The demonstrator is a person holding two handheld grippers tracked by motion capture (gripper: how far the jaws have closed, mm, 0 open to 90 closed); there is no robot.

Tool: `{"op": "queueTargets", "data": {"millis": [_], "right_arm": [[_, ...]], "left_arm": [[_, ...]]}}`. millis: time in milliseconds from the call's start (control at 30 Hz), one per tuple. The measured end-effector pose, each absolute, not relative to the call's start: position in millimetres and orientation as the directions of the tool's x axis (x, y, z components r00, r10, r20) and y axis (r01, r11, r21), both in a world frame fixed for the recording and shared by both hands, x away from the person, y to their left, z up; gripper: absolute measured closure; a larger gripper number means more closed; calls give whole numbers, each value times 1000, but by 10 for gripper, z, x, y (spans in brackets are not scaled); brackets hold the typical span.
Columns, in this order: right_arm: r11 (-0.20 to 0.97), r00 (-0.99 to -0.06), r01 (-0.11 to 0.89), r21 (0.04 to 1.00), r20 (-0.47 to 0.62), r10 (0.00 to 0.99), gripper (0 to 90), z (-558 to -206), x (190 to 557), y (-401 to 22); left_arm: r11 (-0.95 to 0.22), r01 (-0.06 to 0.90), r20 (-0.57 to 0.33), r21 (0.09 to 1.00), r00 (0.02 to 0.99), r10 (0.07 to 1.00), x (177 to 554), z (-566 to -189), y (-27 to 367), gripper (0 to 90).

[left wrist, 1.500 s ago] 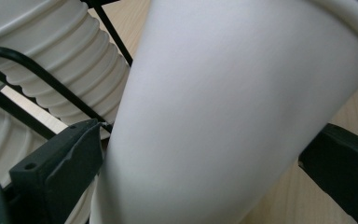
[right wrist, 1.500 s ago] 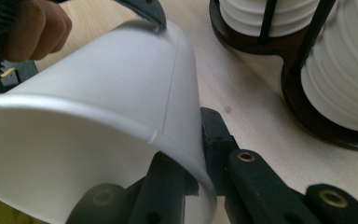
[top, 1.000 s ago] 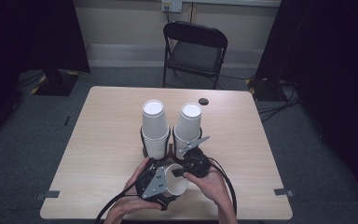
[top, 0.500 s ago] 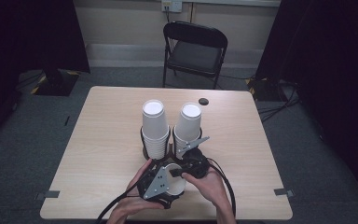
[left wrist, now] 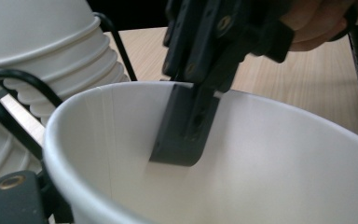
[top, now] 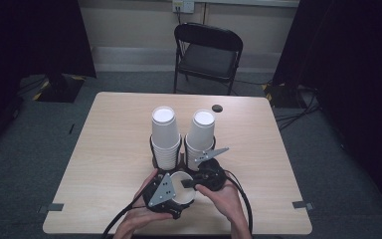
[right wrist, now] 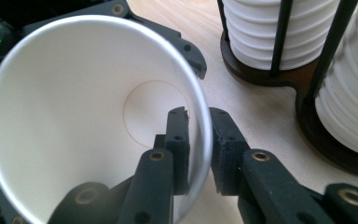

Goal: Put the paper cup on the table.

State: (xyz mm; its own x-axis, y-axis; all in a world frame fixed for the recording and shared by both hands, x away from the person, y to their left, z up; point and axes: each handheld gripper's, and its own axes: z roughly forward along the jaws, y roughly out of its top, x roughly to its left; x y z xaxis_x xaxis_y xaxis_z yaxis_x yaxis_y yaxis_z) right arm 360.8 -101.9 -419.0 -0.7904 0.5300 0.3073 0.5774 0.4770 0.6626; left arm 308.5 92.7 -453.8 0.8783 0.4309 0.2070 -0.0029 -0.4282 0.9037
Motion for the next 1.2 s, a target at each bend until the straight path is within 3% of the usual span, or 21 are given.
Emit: {"op": "queueTargets", "data": {"millis": [133,167,267,667,800,1200], "right_arm": [[444,-790,568,693,308,530,745,-4189,3583,-1051],[435,-789,567,699,310,530,740,-4190,3578,-1061],[405,-790,559,723,315,527,737,-4190,3568,-1088],[277,-782,518,809,317,536,687,-4153,3515,-1227],[253,-764,470,846,245,597,605,-4128,3441,-1256],[143,-698,379,914,180,693,393,-4245,3348,-1462]], "left_arm": [[-410,31,174,911,875,452,3114,-4551,986,96],[-357,58,126,932,873,471,3102,-4571,968,96],[-386,52,149,921,868,474,3143,-4559,1035,97],[-315,113,71,942,853,518,3219,-4559,1160,96],[-288,137,43,948,840,541,3227,-4562,1224,96],[-217,174,-14,961,809,588,3231,-4528,1473,96]]}}
